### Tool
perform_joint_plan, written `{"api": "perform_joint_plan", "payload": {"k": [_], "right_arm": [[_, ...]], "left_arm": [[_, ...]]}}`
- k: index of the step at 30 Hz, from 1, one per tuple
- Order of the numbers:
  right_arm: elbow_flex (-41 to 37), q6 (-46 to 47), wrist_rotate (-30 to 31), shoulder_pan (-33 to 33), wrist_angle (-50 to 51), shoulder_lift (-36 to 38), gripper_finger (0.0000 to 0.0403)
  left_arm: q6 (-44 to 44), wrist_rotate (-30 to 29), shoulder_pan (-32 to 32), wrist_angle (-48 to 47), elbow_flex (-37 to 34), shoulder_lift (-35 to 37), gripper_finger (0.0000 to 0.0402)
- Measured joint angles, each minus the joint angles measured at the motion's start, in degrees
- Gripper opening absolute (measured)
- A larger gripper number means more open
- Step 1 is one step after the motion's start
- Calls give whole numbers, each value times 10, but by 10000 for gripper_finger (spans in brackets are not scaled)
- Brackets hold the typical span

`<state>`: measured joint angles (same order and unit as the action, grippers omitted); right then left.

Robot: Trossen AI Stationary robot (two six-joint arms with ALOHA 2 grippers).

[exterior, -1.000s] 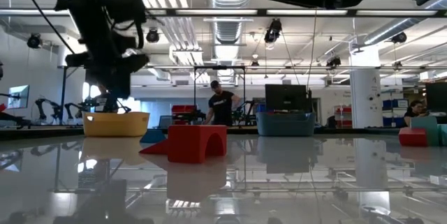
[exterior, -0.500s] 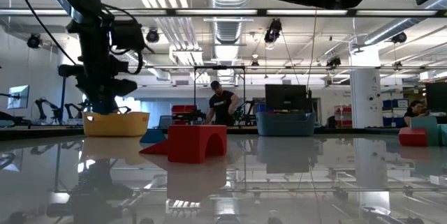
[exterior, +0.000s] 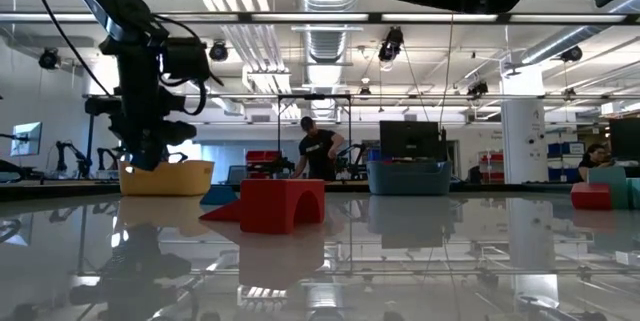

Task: Sort & place blocks by color
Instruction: Put the top blue block into the yellow bin, then put the top right red block into the blue bin

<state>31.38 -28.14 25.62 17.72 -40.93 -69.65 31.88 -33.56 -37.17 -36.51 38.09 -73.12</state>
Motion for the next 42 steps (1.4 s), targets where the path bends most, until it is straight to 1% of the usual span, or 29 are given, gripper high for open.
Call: {"api": "perform_joint_plan", "payload": {"k": [7,10,12,14,16,17,19,20,24,27,29,30,32,36,39,42], "right_arm": [[0,-1,0,0,0,0,254],[0,-1,0,0,0,0,254],[0,2,0,0,0,0,254],[1,19,6,0,0,0,254],[10,49,42,4,8,0,254],[17,66,65,7,18,1,254],[37,106,100,10,74,4,254],[51,133,104,10,118,6,254],[134,289,87,8,386,4,254],[203,412,45,4,590,-7,254],[234,466,6,3,690,-15,254],[247,489,-10,3,724,-18,254],[270,533,-43,3,767,-25,254],[305,641,-147,-6,845,-37,254],[315,728,-210,-8,900,-49,254],[316,789,-265,-9,963,-69,254]], "left_arm": [[-8,0,0,1,1,0,184],[-12,5,3,-2,2,2,196],[-12,41,10,-3,8,8,200],[-5,113,24,-2,16,20,201],[13,187,52,2,24,39,201],[21,204,74,9,28,48,201],[23,210,128,33,30,66,201],[22,210,154,49,30,76,201],[0,197,251,137,28,110,200],[-38,176,302,201,28,128,200],[-65,166,323,245,28,137,200],[-80,166,330,265,28,141,200],[-108,166,340,302,28,147,200],[-158,166,347,365,28,152,200],[-188,166,347,390,28,152,200],[-209,165,346,393,28,151,200]]}}
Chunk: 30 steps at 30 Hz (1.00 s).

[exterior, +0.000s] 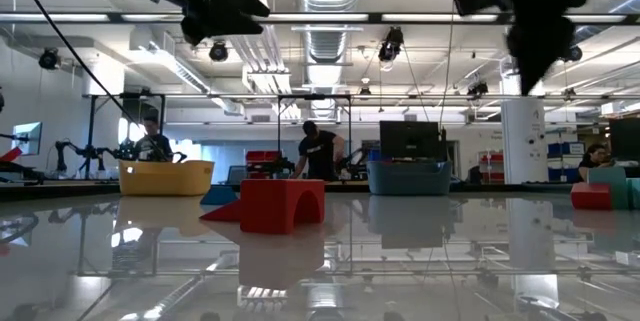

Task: Sort & place blocks by color
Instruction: Put the top right red block into the blue bin

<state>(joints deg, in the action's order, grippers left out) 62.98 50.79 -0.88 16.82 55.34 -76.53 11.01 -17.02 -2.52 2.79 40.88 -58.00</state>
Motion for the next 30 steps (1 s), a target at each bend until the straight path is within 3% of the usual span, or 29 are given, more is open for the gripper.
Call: {"api": "perform_joint_plan", "payload": {"k": [3,8,20,30], "right_arm": [[-14,48,-35,-4,53,-25,254],[-20,63,-41,-23,128,-81,254],[-20,-57,-5,-67,136,-211,254],[-19,-116,8,-70,133,-245,253]], "left_arm": [[-13,0,0,1,0,0,200],[-38,0,0,2,0,0,200],[-45,0,0,2,0,0,200],[-40,0,0,2,-3,0,200]]}}
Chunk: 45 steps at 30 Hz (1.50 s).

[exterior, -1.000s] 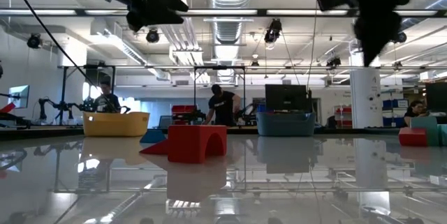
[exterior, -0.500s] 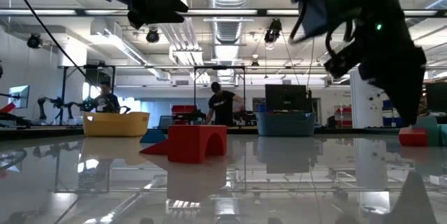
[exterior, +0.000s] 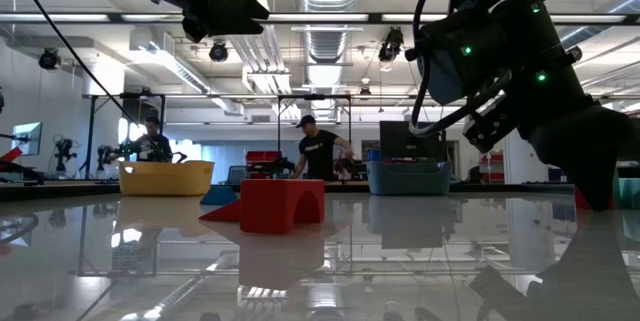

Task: Sort & place blocks by color
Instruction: Put the top right red block into the blue bin

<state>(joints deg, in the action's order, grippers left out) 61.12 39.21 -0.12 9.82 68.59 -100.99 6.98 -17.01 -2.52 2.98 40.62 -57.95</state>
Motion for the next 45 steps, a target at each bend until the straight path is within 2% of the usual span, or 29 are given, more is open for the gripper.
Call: {"api": "perform_joint_plan", "payload": {"k": [5,17,21,23,27,34,38,45], "right_arm": [[-1,-1,1,0,-13,4,231],[2,2,8,0,-27,5,62],[16,-1,8,-1,-26,10,19],[28,-3,9,-1,-26,16,12],[57,-4,14,0,-20,33,9],[48,67,-48,-4,-11,101,20],[19,104,-49,-3,-13,151,63],[-45,138,-65,-7,-16,193,168]], "left_arm": [[1,0,0,0,0,0,200],[2,0,0,0,-1,0,200],[3,0,0,0,-1,0,200],[3,0,0,0,-1,0,200],[3,0,0,0,-1,0,200],[13,0,0,-5,-5,0,200],[16,0,0,-5,-9,0,200],[16,0,0,-5,-9,0,200]]}}
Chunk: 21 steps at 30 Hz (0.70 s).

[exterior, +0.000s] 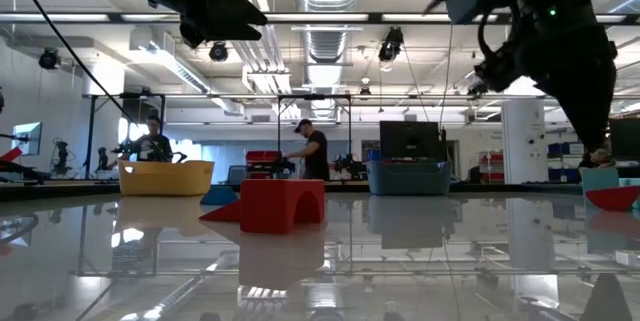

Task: Sort & place blocks by color
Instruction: Put the top right red block into the blue bin

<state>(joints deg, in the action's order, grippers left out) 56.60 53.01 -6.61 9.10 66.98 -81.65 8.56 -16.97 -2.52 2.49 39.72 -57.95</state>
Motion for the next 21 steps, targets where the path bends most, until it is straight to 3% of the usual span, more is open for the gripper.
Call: {"api": "perform_joint_plan", "payload": {"k": [5,10,21], "right_arm": [[-29,-4,0,0,-19,-10,221],[-39,-15,-6,0,-51,-35,248],[-40,-66,3,0,-65,-115,238]], "left_arm": [[0,0,0,1,0,0,200],[0,0,0,1,0,0,200],[0,0,0,1,-1,0,200]]}}
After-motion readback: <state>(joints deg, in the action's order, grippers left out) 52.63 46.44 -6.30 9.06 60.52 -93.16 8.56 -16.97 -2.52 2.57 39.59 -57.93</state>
